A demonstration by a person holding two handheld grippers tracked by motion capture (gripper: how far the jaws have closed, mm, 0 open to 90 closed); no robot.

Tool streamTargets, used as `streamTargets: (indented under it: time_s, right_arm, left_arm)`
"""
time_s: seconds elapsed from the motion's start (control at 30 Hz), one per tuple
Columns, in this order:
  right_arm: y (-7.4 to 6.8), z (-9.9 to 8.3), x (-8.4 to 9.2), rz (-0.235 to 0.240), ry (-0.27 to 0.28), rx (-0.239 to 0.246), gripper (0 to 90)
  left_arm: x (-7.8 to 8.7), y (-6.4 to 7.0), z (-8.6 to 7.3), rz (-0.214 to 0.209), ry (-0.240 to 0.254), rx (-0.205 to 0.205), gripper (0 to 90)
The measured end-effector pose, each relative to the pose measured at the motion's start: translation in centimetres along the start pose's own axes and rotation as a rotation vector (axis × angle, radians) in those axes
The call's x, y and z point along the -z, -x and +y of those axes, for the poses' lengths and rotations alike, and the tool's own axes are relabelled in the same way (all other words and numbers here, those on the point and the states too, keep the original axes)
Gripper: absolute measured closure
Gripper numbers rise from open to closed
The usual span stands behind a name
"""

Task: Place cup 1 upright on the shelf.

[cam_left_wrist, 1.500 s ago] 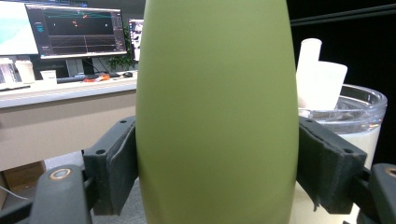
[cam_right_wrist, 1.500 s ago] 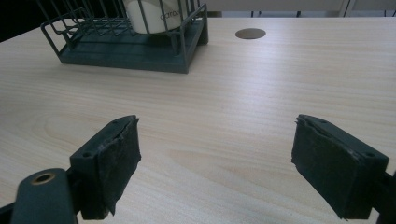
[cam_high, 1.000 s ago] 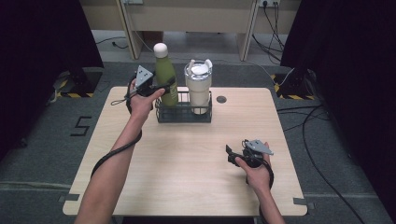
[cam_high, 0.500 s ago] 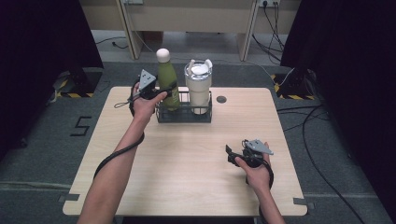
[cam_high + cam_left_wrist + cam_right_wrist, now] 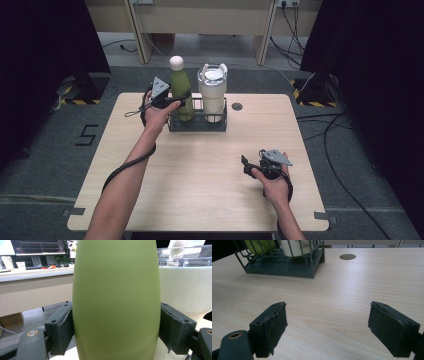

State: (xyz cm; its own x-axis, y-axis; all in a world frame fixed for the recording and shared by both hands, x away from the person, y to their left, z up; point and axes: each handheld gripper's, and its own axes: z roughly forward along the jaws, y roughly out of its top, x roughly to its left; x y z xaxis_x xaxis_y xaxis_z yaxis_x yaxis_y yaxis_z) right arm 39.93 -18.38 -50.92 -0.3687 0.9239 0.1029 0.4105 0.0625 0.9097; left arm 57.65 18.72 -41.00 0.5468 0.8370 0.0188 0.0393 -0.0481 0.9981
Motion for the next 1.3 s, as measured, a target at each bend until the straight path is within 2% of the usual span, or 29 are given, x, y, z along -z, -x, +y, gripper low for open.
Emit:
streamTargets:
  time_s: [1.07,1.3]
  right_arm:
    - [-0.13,-0.02,-0.09,0.005,-0.003,0.001,15.5]
    - [-0.21,-0.08,-0.17,0.008,-0.007,-0.001,15.5]
  left_arm:
    - [-0.4,0.16,-0.14,-0.016,-0.026,-0.013,20.3]
    - [-0.3,0.35,-0.15,-0.027,-0.053,-0.027,12.7]
